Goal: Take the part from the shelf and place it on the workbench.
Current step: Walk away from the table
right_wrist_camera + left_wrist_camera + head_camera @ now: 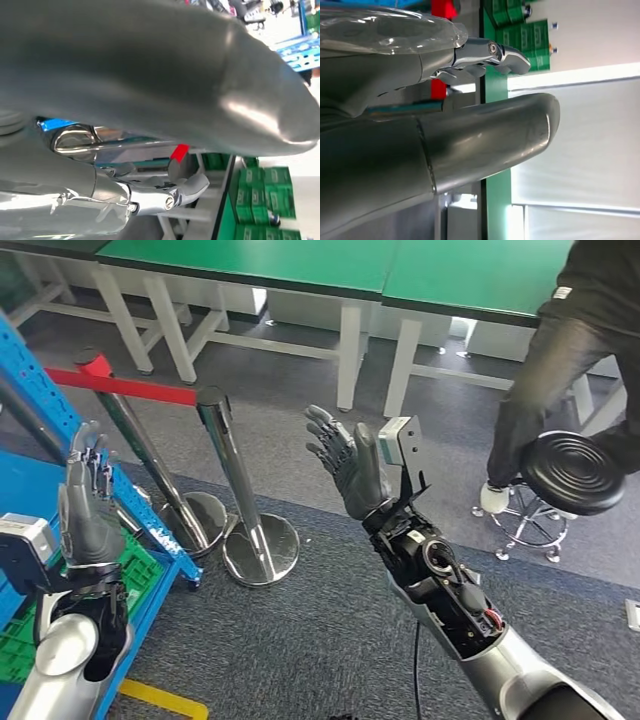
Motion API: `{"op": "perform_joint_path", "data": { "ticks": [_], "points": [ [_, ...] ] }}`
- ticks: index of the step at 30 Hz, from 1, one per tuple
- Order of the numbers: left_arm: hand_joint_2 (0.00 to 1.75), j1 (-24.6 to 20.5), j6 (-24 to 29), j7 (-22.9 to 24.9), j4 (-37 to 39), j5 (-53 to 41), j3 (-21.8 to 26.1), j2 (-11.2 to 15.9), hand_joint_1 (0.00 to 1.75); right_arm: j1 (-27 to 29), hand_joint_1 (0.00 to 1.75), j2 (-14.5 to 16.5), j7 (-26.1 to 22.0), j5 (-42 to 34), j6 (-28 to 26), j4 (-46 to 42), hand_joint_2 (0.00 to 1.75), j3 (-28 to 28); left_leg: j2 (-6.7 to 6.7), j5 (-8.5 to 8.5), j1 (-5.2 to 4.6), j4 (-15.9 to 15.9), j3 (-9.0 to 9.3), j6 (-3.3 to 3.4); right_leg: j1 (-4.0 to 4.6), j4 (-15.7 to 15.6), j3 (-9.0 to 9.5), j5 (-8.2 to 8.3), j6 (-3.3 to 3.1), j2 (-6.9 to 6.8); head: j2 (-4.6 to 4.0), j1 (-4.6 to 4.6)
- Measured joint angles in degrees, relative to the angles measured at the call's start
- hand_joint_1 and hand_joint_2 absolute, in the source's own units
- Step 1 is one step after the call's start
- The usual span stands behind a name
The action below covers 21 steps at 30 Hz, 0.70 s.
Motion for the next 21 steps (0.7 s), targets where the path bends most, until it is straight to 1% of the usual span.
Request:
{"op": "perform_joint_path", "data": {
  "ticks": [1,2,3,4,5,6,7,8,9,10,11,12,13,14,15,16,17,18,19,20,21],
  "points": [
    [0.00,0.0,0.0,0.0,0.0,0.0,0.0,0.0,0.00,0.0,0.00,0.0,0.0,0.0,0.0,0.0,0.00,0.0,-0.76,-0.10,-0.04,0.2,-0.10,-0.19,-0.16,-3.8,1.53,1.80,-0.23,1.58,0.00,0.10],
    [0.00,0.1,0.0,0.0,0.0,0.0,0.0,0.0,0.00,0.1,0.00,0.0,0.0,0.0,0.0,0.0,0.00,0.0,-1.44,-0.11,0.06,0.4,-0.36,-0.47,-0.21,-6.5,2.70,2.69,-0.43,2.95,0.00,0.18],
    [0.00,0.1,-0.1,0.0,-0.1,0.0,0.0,0.0,0.00,0.1,0.00,0.0,0.0,0.0,0.0,-0.1,0.00,0.0,-2.07,-0.03,0.22,0.5,-0.69,-0.82,-0.20,-7.8,3.28,2.76,-0.61,3.91,0.00,0.14],
    [0.00,0.2,-0.1,0.0,-0.1,0.0,0.0,0.0,0.00,0.2,0.00,0.0,0.1,0.0,0.0,-0.1,0.00,0.1,-2.76,0.15,0.34,0.5,-0.97,-1.23,-0.08,-8.2,3.59,2.61,-0.76,3.82,0.01,0.07],
    [0.00,0.3,-0.1,0.0,-0.1,0.0,0.0,0.0,0.00,0.1,0.00,0.0,0.1,0.0,0.0,-0.1,0.00,0.1,-3.44,0.34,0.48,0.3,-1.12,-1.65,-0.08,-8.4,3.84,2.57,-1.02,3.17,0.01,0.17],
    [0.00,0.4,-0.1,0.0,-0.2,0.0,0.0,0.1,0.00,0.1,0.00,0.0,0.1,0.0,0.0,-0.2,0.00,0.1,-3.04,0.24,0.41,0.4,-1.25,-2.01,-0.17,-8.7,4.10,2.70,-1.34,2.45,0.01,0.16],
    [0.00,0.4,-0.1,0.0,-0.3,0.0,0.0,0.1,0.00,0.1,0.00,0.0,0.0,0.0,0.0,-0.2,0.00,0.1,-1.89,-0.25,0.25,1.2,-1.64,-2.30,-0.30,-9.1,4.41,2.83,-1.70,1.68,0.01,-0.07],
    [0.00,0.3,-0.1,0.0,-0.4,0.0,0.0,0.2,0.00,0.0,0.00,0.1,0.0,0.0,0.0,-0.3,0.00,0.0,-0.07,-1.45,0.10,3.4,-2.72,-2.57,-0.44,-9.4,4.69,2.94,-2.01,0.83,0.01,-0.52],
    [0.00,0.3,-0.1,0.0,-0.4,0.0,0.0,0.2,0.00,0.1,0.00,0.1,0.0,0.0,0.0,-0.4,0.00,0.0,2.10,-3.17,0.06,7.0,-4.51,-2.82,-0.35,-9.5,4.85,2.96,-2.25,-0.03,0.00,-0.99],
    [0.00,0.2,-0.1,0.0,-0.5,0.0,0.0,0.2,0.00,0.1,0.00,0.1,0.0,0.0,0.0,-0.4,0.00,0.1,3.39,-4.90,0.12,11.1,-6.67,-3.06,-0.28,-9.6,4.89,2.91,-2.41,-0.87,0.00,-1.44],
    [0.00,0.3,-0.1,0.0,-0.5,0.0,0.0,0.2,0.00,0.1,0.00,0.1,0.0,0.0,0.0,-0.4,0.00,0.1,4.11,-6.17,0.25,14.9,-8.73,-3.28,-0.21,-9.6,4.91,2.85,-2.48,-1.76,0.00,-1.71],
    [0.00,0.4,-0.1,0.0,-0.5,0.0,0.0,0.2,0.00,0.2,0.00,0.1,0.1,0.0,0.0,-0.4,0.00,0.1,4.38,-6.46,0.36,17.0,-9.88,-3.42,-0.17,-9.6,4.95,2.75,-2.53,-2.59,0.00,-1.82],
    [0.00,0.5,-0.1,0.0,-0.5,0.0,0.0,0.2,0.00,0.2,0.00,0.1,0.1,0.0,0.0,-0.4,0.00,0.1,4.53,-5.69,0.45,16.6,-9.75,-3.47,-0.17,-9.6,5.02,2.66,-2.51,-3.35,0.01,-1.96],
    [0.00,0.5,-0.1,0.0,-0.5,0.0,0.0,0.2,0.00,0.2,0.00,0.1,0.1,0.0,0.0,-0.4,0.00,0.1,4.76,-4.12,0.49,13.9,-8.37,-3.42,-0.16,-9.6,5.15,2.55,-2.43,-4.08,0.00,-2.09],
    [0.00,0.5,-0.1,0.0,-0.5,0.0,0.0,0.2,0.00,0.2,0.00,0.1,0.1,0.0,0.0,-0.5,0.00,0.1,5.48,-2.20,0.45,9.7,-6.02,-3.27,-0.14,-9.6,5.36,2.39,-2.27,-4.73,0.00,-2.20],
    [0.00,0.4,-0.1,0.0,-0.5,0.0,0.0,0.2,0.00,0.1,0.00,0.1,0.1,0.0,-0.1,-0.5,0.00,0.1,6.63,-0.70,0.24,5.3,-3.59,-2.99,0.04,-9.5,5.54,2.17,-2.01,-5.31,0.00,-2.35],
    [0.00,0.4,-0.1,0.0,-0.5,0.0,0.0,0.2,0.00,0.1,0.00,0.1,0.1,0.0,-0.1,-0.5,0.00,0.1,7.44,0.30,0.06,2.1,-1.78,-2.62,0.22,-9.5,5.73,1.98,-1.73,-5.79,0.00,-2.35],
    [0.00,0.3,-0.2,0.0,-0.5,0.0,0.0,0.1,0.00,0.1,0.00,0.1,0.1,0.0,-0.1,-0.5,0.00,0.1,7.95,0.67,-0.15,0.2,-0.77,-2.22,0.43,-9.5,5.92,1.78,-1.41,-6.25,0.01,-2.26],
    [0.00,0.3,-0.2,0.0,-0.5,-0.1,0.0,0.1,0.00,0.1,0.00,0.1,0.1,0.1,-0.1,-0.6,0.00,0.1,7.85,0.58,-0.35,-0.3,-0.58,-1.85,0.59,-9.6,6.08,1.62,-1.11,-6.69,0.01,-2.16],
    [0.00,0.3,-0.2,0.0,-0.5,-0.2,0.0,0.1,0.00,0.0,0.00,0.1,0.1,0.1,-0.1,-0.6,0.00,0.1,7.12,0.60,-0.38,-0.2,-0.64,-1.51,0.58,-9.7,6.33,1.50,-0.83,-7.20,0.01,-2.00],
    [0.00,0.3,-0.3,0.0,-0.6,-0.3,0.0,0.1,0.00,0.0,0.00,0.1,0.1,0.1,-0.1,-0.6,0.00,0.1,6.58,0.59,-0.27,-0.3,-0.55,-1.21,0.47,-9.6,6.38,1.20,-0.50,-7.18,0.01,-1.93]
  ]
}}
